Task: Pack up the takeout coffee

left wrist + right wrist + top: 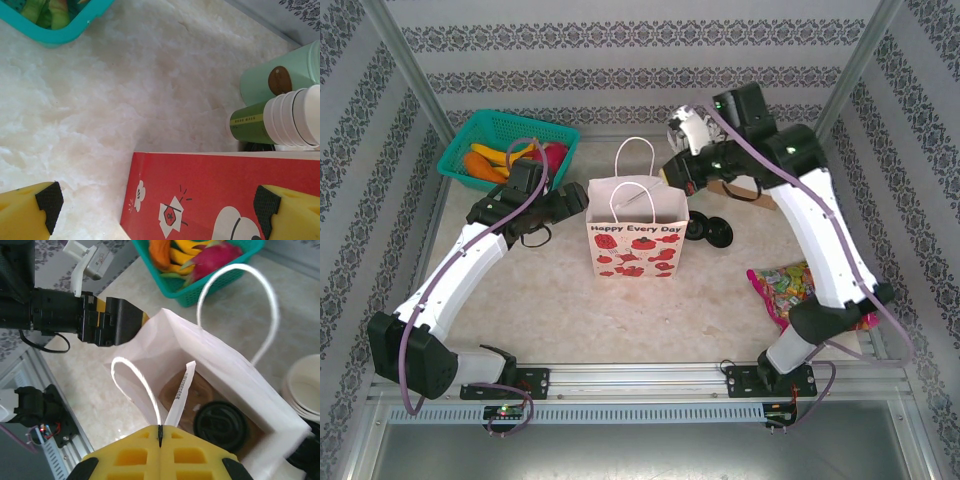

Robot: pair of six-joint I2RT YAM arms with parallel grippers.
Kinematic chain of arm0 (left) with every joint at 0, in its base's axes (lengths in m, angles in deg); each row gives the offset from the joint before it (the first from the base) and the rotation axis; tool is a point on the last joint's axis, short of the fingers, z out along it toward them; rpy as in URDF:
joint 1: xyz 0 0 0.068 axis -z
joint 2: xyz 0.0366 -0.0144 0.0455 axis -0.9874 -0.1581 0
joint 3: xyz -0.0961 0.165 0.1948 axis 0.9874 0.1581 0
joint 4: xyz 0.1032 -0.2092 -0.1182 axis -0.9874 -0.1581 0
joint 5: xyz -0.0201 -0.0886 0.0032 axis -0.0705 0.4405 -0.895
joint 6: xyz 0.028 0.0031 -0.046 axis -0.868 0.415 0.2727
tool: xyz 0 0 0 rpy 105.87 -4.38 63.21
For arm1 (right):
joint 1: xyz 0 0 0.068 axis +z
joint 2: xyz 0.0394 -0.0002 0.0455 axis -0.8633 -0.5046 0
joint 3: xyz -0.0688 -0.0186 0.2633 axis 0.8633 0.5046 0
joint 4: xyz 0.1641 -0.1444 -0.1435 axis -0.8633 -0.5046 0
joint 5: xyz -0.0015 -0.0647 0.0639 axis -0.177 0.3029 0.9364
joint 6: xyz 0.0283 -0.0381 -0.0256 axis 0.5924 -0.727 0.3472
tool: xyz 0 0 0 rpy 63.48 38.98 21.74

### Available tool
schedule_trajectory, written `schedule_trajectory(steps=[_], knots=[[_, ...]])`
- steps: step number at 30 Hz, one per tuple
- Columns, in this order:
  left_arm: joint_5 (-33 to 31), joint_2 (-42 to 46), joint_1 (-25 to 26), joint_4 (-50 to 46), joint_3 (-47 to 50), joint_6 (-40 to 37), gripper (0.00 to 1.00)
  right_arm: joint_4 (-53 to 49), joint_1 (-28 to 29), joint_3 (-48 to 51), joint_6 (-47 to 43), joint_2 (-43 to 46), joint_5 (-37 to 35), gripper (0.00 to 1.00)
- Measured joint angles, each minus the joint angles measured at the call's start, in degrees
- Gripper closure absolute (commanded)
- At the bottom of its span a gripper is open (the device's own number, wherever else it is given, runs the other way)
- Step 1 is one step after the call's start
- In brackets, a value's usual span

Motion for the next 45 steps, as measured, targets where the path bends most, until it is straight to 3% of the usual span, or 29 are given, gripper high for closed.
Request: schedule_trajectory(steps=[11,21,31,33,36,38,40,41,45], knots=[[-0.1,0.1,0.0,0.0,0.4,0.0,0.00,12.2,1.9,6.8,-2.4,-6.9,4.8,0.98],[-0.1,0.4,0.0,0.0,0.5,0.0,0.00,13.8,1.9,12.9,-7.4,-8.9,0.6,0.71],[-0.4,0.4,0.0,0.0,0.5,0.0,0.00,13.4,1.7,15.2,-8.7,-2.9,-4.6,0.56],[-0.7,0.5,0.0,0.0,0.6,0.0,0.00,13.7,1.2,16.0,-8.5,-0.4,-4.9,0.39],[-1.4,0.9,0.0,0.0,0.8,0.0,0.00,15.7,-0.1,19.6,-6.6,5.0,-5.7,0.24],[-1.9,1.4,0.0,0.0,1.2,0.0,0.00,18.0,-1.4,22.6,-5.0,8.9,-7.3,0.19],[-2.3,1.9,0.0,0.0,1.5,0.0,0.00,20.6,-3.0,25.6,-3.0,12.9,-9.9,0.06],[-2.4,2.1,0.0,0.1,1.6,0.0,0.00,22.4,-4.2,27.5,-1.7,14.9,-11.4,0.02],[-3.1,3.7,0.0,1.6,3.2,0.2,0.00,29.4,-11.7,35.7,5.0,20.3,-16.7,0.02]])
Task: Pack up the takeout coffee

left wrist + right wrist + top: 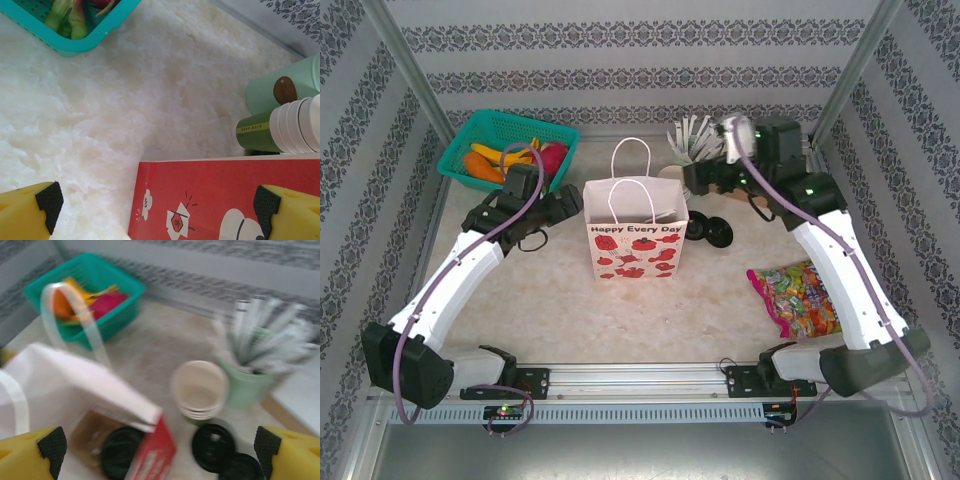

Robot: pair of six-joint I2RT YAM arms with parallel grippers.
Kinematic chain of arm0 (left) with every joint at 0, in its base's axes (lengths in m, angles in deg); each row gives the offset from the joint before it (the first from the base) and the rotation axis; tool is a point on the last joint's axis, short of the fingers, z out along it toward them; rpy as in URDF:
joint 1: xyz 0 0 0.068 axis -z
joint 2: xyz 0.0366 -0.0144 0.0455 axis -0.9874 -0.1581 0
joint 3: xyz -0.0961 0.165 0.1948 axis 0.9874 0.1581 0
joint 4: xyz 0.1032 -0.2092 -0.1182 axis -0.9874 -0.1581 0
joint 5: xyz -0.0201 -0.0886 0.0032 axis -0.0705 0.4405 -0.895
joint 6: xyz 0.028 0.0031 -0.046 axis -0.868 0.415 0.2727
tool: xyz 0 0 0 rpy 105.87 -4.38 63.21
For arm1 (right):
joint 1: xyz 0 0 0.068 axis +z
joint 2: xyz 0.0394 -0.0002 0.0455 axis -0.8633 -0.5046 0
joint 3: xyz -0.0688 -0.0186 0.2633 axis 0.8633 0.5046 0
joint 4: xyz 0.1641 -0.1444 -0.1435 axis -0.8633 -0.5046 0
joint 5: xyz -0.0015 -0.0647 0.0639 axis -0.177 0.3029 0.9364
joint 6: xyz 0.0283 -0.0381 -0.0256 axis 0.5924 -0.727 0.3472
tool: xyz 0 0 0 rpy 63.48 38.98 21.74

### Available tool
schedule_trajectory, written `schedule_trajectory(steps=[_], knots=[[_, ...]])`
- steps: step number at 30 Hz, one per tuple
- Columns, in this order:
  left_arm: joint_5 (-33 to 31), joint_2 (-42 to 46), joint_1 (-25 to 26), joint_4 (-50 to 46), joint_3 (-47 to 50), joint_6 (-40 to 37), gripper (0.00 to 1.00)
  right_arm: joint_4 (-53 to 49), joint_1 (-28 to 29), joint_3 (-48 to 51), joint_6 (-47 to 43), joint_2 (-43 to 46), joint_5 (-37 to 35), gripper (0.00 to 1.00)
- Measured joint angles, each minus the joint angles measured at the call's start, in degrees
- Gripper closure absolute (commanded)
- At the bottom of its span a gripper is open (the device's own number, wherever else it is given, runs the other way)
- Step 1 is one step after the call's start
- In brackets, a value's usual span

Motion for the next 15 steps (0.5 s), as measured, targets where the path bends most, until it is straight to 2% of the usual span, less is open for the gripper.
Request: schedule_trajectory(steps=[5,11,15], knots=[[1.2,2.8,0.0,3.9,3.0,0.0,0.00,3.4,-10.9,5.9,8.0,-2.6,-5.9,0.03],[3.6,5.8,0.0,9.1,6.3,-0.5,0.00,4.8,-20.7,6.1,15.8,-14.6,-8.0,0.05],[6.2,6.7,0.0,11.9,6.6,-2.0,0.00,3.2,-23.7,0.4,16.9,-25.8,-8.0,0.05]])
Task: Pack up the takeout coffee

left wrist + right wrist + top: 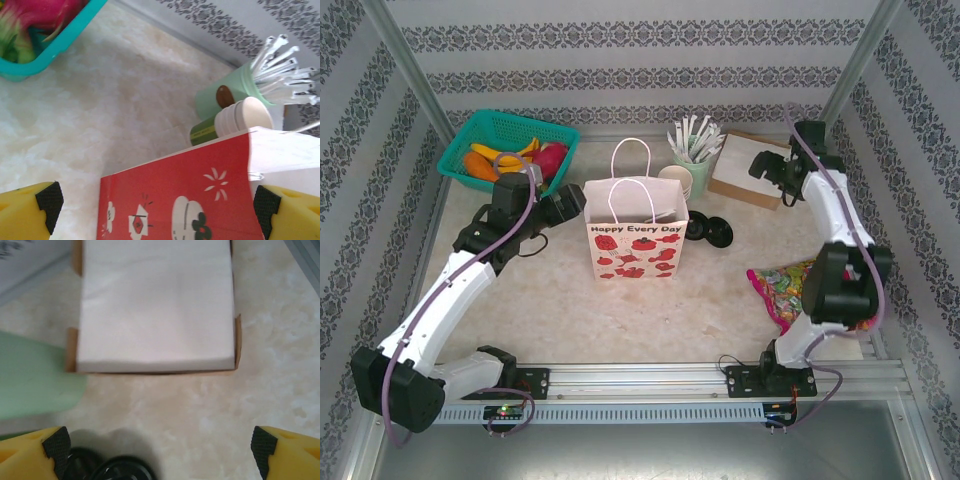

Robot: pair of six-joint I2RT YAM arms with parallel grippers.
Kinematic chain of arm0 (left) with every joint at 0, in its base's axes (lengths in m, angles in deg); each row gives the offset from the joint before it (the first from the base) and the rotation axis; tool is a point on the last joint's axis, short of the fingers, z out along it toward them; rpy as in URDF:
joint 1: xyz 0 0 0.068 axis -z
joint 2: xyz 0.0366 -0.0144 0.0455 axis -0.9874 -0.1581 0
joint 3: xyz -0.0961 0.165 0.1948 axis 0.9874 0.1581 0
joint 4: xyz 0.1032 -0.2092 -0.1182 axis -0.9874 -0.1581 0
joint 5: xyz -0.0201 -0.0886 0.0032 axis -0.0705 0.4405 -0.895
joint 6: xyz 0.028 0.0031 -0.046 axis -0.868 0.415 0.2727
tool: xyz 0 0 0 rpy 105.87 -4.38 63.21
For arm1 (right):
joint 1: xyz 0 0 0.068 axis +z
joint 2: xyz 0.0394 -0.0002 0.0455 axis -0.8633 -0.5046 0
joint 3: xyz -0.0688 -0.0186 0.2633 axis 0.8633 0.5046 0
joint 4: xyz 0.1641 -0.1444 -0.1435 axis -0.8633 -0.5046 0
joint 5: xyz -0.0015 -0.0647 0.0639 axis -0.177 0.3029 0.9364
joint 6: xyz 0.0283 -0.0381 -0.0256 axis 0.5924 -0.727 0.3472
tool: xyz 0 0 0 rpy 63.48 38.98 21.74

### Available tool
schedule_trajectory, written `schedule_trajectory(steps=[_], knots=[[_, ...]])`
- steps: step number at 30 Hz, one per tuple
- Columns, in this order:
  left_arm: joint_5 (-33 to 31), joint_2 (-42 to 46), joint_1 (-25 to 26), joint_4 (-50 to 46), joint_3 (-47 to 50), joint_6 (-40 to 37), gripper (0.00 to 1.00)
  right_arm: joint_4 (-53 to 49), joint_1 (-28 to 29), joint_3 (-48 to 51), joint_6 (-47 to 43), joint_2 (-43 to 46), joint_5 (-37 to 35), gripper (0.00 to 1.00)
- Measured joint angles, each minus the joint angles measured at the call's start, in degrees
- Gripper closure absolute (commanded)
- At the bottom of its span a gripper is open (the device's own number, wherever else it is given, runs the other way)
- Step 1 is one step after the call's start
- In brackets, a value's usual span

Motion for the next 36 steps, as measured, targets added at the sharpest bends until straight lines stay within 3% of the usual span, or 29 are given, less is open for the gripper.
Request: schedule_trajectory(steps=[6,16,29,36], knots=[[1.9,0.9,0.0,2.3,0.0,-1.7,0.00,-5.3,0.1,-18.8,-2.1,-17.7,0.2,0.06],[2.0,1.6,0.0,3.0,0.0,-2.2,0.00,-14.9,0.2,-43.7,-4.0,-38.7,-2.3,0.06],[2.0,1.6,0.0,3.0,0.0,-2.2,0.00,-22.9,2.5,-50.4,-4.7,-44.6,-3.2,0.11],[2.0,1.6,0.0,3.0,0.0,-2.2,0.00,-25.9,3.6,-51.5,-4.1,-45.5,-6.0,0.26]])
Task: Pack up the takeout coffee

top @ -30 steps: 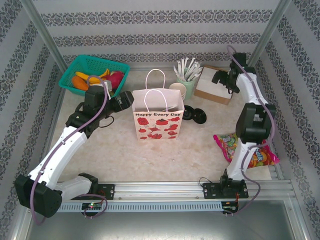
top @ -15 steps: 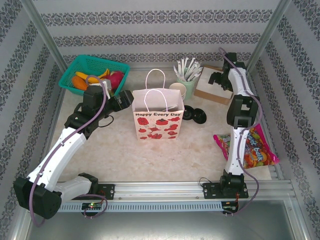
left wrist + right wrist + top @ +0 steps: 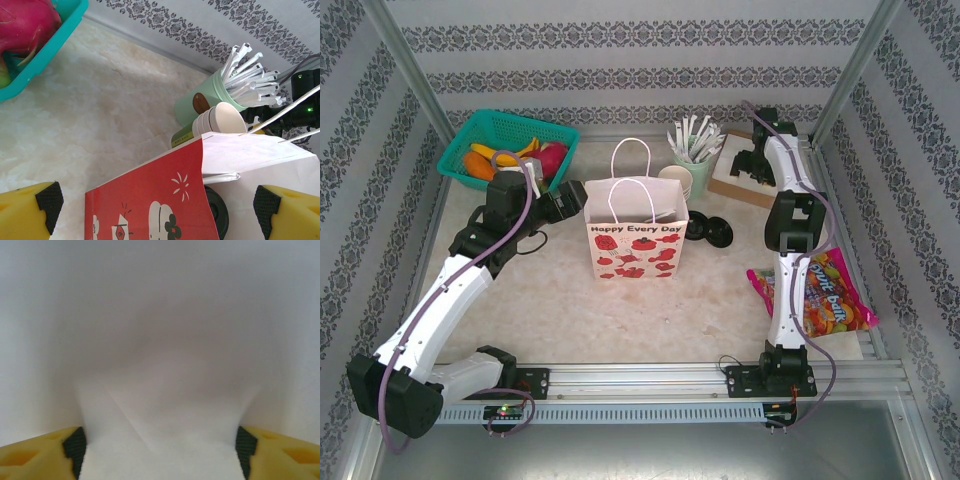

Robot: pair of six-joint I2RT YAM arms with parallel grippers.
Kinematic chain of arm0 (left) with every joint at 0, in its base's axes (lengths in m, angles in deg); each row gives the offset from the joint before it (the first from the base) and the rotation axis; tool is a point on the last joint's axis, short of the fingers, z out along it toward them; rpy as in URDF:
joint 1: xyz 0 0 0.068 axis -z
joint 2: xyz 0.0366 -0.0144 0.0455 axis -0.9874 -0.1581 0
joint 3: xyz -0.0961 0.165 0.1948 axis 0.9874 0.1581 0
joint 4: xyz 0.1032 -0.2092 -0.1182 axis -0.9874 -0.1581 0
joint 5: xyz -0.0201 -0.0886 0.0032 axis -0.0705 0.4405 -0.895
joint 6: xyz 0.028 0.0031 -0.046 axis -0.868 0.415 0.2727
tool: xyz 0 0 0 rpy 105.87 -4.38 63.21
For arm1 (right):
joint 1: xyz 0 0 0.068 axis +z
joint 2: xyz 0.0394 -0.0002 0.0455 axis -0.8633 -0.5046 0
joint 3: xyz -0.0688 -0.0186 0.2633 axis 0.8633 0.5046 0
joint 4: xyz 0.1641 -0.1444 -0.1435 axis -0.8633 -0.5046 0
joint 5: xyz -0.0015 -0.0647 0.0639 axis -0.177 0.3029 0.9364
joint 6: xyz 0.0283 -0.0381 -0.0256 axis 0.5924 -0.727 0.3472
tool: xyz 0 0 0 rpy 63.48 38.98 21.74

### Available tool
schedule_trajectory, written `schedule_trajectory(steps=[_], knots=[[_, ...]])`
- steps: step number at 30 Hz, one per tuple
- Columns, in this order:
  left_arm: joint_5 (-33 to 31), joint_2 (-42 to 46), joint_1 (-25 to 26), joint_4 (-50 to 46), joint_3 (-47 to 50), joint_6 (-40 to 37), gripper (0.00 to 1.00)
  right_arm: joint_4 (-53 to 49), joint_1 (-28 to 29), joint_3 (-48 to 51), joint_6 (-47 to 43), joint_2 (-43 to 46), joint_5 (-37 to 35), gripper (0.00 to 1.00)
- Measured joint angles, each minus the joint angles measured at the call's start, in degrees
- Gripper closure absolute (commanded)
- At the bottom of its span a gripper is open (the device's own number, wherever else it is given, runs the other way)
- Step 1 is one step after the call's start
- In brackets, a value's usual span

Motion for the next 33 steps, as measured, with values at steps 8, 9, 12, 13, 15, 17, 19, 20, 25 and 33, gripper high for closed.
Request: schedule_trajectory(steps=[8,9,12,13,15,17,19,20,25,33], knots=[[0.0,0.0,0.0,0.0,0.3,0.0,0.00,-3.0,0.0,-1.3,1.1,-0.9,-0.8,0.54],[0.0,0.0,0.0,0.0,0.4,0.0,0.00,-3.2,0.0,-1.3,1.2,-0.9,-0.8,0.57],[0.0,0.0,0.0,0.1,0.8,-0.2,0.00,-3.5,0.1,-1.3,0.9,-0.9,-0.6,0.67],[0.0,0.0,0.0,0.1,0.9,-0.2,0.00,-3.5,0.3,-1.1,0.8,-0.8,-0.6,0.70],[0.0,0.0,0.0,0.1,1.0,-0.2,0.00,-3.1,0.4,0.5,0.5,-0.2,-0.6,0.77],[0.0,0.2,0.0,0.1,1.1,-0.2,0.00,-1.7,0.6,4.7,0.1,1.7,-0.7,0.84],[0.0,0.6,0.0,0.2,1.4,-0.2,0.00,-0.2,0.8,9.9,-0.3,4.7,-0.6,0.87],[0.0,0.9,0.0,0.2,1.5,-0.2,0.00,0.2,0.8,12.7,-0.6,6.5,-0.6,0.87],[0.0,2.0,0.0,0.2,1.8,-0.2,0.00,2.2,1.6,25.3,-1.4,14.8,-0.4,0.86],[0.0,3.6,0.0,0.3,2.0,-0.2,0.00,6.0,3.5,40.0,-1.3,26.6,1.7,0.91]])
